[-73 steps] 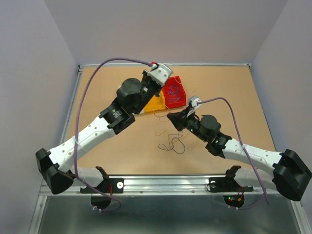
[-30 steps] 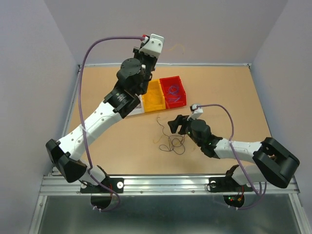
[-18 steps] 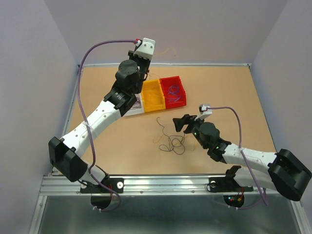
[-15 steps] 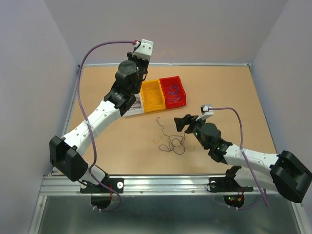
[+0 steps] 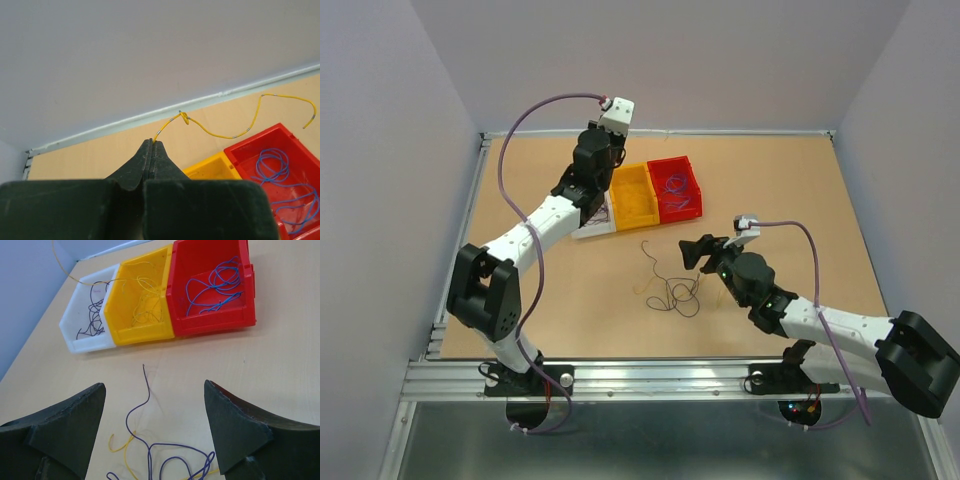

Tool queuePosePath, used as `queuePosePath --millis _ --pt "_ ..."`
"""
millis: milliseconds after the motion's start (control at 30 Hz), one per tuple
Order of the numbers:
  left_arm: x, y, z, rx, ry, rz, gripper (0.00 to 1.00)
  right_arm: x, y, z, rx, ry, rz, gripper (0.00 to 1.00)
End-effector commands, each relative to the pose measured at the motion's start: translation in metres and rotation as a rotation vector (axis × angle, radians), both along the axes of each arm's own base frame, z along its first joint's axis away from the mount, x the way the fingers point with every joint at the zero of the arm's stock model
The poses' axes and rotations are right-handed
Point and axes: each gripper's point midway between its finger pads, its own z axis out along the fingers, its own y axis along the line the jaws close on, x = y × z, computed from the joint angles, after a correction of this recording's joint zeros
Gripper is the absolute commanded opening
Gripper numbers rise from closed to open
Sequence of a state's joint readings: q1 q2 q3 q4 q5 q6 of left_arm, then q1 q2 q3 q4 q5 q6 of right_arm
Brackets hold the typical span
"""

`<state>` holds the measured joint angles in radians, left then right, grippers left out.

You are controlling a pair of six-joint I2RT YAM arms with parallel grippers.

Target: Untangle the cables

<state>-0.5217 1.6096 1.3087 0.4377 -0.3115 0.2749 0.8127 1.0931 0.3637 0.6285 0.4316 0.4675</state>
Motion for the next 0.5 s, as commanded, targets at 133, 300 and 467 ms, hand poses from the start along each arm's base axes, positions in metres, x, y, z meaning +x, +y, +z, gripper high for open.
queuePosePath --millis 133,300,467 --pt "0.012 0.008 -0.038 0.064 0.107 0.049 0.0 0.001 -0.008 0.011 0.025 -0.043 -0.03 0.84" --pt "0.012 0.009 -0.092 0.248 0.302 0.037 0.0 0.001 -0.008 0.01 0.022 -0.041 -0.033 0.84" --pt "-0.004 0.027 -0.118 0.379 0.4 0.07 0.0 0.002 -0.007 0.012 0.022 -0.043 -0.036 0.84"
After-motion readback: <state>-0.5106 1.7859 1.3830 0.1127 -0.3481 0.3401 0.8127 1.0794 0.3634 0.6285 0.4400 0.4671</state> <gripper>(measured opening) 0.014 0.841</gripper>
